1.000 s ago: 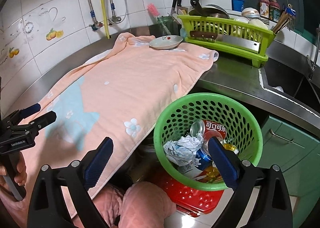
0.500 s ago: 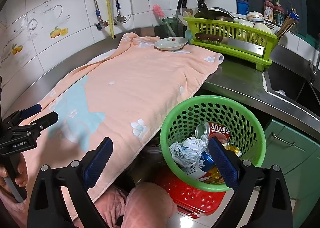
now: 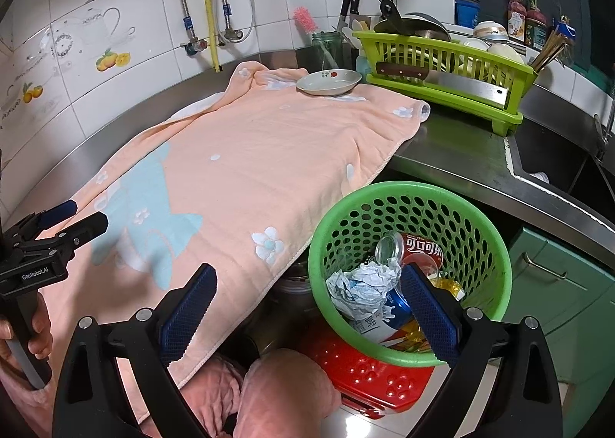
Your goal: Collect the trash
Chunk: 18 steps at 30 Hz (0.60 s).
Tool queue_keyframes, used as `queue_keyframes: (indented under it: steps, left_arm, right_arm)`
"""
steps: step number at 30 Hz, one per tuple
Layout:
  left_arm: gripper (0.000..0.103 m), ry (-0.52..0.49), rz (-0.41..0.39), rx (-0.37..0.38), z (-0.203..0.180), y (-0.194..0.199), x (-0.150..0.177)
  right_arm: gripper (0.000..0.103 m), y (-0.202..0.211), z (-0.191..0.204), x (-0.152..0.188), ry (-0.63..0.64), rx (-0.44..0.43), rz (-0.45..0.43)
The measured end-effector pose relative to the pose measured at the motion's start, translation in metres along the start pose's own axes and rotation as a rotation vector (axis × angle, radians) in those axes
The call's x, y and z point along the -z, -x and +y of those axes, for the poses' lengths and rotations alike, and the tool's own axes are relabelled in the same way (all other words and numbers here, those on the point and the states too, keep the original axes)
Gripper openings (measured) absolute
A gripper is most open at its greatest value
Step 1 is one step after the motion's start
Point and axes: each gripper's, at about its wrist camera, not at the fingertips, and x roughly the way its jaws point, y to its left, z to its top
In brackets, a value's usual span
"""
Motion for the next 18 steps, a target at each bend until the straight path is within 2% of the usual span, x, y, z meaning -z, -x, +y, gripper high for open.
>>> queue_keyframes:
  steps: [18]
  left_arm:
    - [0.098, -0.005, 0.003, -0.001, -0.0036, -0.0003, 0.0001]
  right_arm:
    - [0.094, -0.0007, -0.0052, 0.0023, -0.011, 0.001, 0.003]
